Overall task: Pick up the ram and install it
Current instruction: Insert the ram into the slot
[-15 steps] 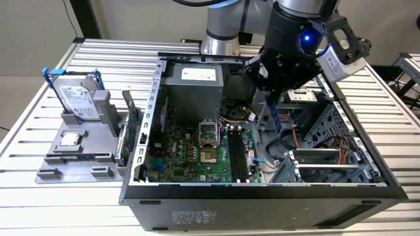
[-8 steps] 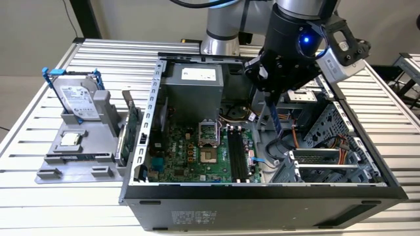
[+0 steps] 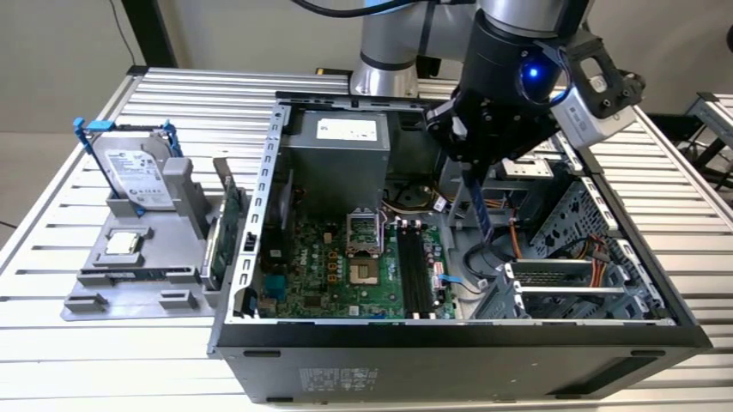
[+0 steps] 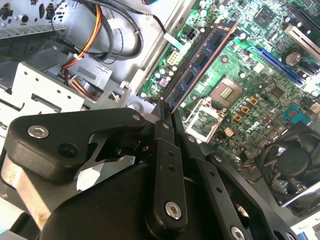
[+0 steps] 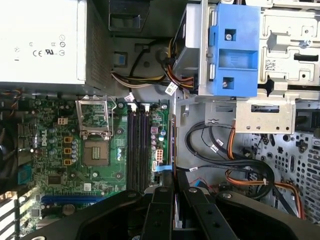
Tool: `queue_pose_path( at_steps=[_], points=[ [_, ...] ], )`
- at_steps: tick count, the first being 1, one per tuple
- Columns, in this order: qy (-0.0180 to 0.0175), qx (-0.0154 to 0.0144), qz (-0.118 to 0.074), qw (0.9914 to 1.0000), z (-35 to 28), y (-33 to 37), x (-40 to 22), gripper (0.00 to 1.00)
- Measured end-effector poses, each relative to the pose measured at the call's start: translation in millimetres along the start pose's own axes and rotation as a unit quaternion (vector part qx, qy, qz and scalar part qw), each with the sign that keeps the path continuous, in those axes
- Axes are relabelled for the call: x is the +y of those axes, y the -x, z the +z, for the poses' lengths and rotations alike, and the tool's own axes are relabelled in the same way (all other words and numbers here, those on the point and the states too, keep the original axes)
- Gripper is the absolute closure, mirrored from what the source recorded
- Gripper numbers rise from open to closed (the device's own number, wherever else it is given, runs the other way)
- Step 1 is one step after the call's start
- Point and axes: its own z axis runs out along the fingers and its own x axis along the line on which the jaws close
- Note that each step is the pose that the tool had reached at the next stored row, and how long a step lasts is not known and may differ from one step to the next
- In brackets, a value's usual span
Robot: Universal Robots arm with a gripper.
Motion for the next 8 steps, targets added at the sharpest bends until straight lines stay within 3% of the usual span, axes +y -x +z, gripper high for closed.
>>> queue_pose_path(
  at_steps=[8],
  points=[
    [0.0,0.0,0.0,1.0,2.3,0.0,-0.1,1.0]
  ],
)
